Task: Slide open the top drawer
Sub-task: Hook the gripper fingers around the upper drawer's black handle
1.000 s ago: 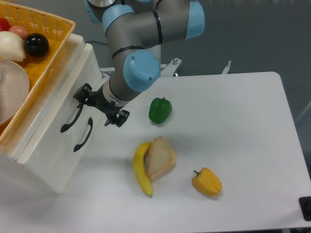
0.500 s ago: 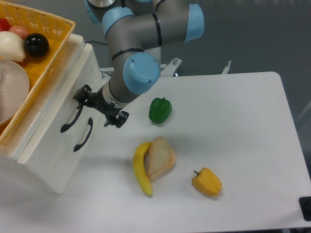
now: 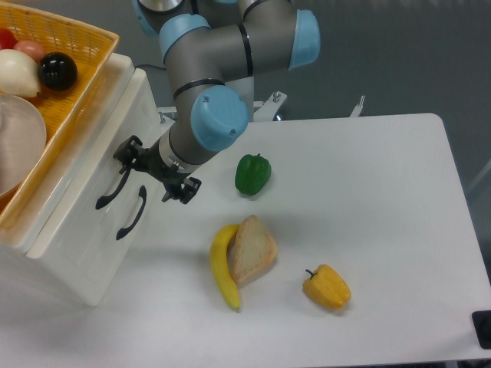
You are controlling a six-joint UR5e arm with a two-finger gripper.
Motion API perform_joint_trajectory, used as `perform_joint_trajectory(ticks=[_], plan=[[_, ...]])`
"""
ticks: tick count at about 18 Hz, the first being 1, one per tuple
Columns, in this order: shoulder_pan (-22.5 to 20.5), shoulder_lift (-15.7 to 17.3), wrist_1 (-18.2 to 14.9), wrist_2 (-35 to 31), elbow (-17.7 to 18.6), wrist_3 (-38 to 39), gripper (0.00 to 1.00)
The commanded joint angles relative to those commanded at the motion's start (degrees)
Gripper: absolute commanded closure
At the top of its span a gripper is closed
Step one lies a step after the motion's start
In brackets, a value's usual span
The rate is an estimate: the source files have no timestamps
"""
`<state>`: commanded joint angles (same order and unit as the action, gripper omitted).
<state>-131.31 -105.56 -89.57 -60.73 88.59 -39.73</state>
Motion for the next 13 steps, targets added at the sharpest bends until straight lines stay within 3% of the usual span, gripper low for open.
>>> perform_joint_trajectory(ticks=[13], plan=[[0.4,-0.2,0.4,-0.1,0.8,0.0,0.00]])
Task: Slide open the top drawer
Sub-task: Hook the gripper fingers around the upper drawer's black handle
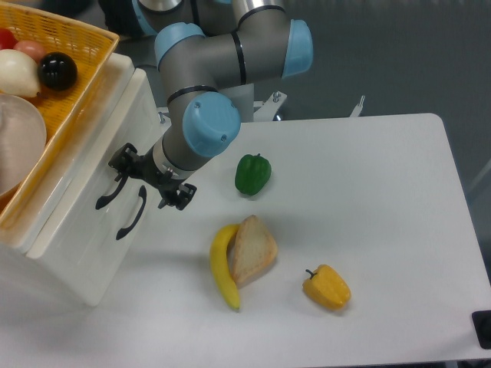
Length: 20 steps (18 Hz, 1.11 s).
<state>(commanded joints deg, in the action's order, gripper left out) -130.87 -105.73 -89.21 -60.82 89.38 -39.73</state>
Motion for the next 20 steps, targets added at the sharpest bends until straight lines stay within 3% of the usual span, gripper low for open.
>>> perform_joint_trajectory(ticks=[20], plan=[[1.0,-0.6,2.0,-0.2,0.4,0.2,0.00]])
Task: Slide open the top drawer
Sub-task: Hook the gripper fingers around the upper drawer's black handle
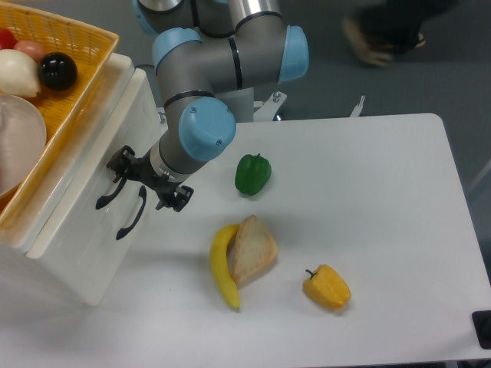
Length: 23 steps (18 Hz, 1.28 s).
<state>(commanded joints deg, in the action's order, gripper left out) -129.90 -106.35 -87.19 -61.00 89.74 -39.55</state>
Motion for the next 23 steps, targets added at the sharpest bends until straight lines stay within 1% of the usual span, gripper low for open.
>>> perform_joint_trajectory(ticks=[7,15,23], plan=[[0.0,-0.4,0.4,-0.3,0.0,-0.3,0.00],[0.0,-0.2,2.5,-2.0,-0.2,-0.6,0.00],[0.0,-0.2,2.8,-2.2,-0.4,-0.7,0.00]])
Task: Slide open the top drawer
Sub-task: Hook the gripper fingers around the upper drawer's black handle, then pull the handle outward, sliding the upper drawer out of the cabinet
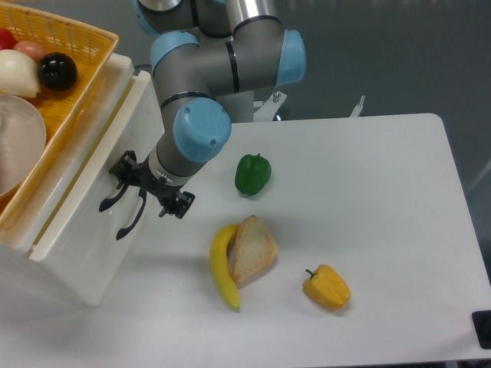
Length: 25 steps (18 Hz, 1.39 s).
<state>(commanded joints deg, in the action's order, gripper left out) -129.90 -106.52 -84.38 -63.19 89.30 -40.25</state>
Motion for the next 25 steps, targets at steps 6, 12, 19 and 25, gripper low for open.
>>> perform_joint_trajectory(ticks=[6,12,19,25], plan=[[0.0,-0.1,0.0,-0.8,0.0,-0.2,0.00],[-0.3,-0.1,0.1,-2.4,-0.2,-1.0,0.00],[-0.6,-0.2,0.1,-2.5,-0.4,-2.1,0.00],[-1.5,-0.2,0.1,-3.0,-0.4,-3.3,0.00]])
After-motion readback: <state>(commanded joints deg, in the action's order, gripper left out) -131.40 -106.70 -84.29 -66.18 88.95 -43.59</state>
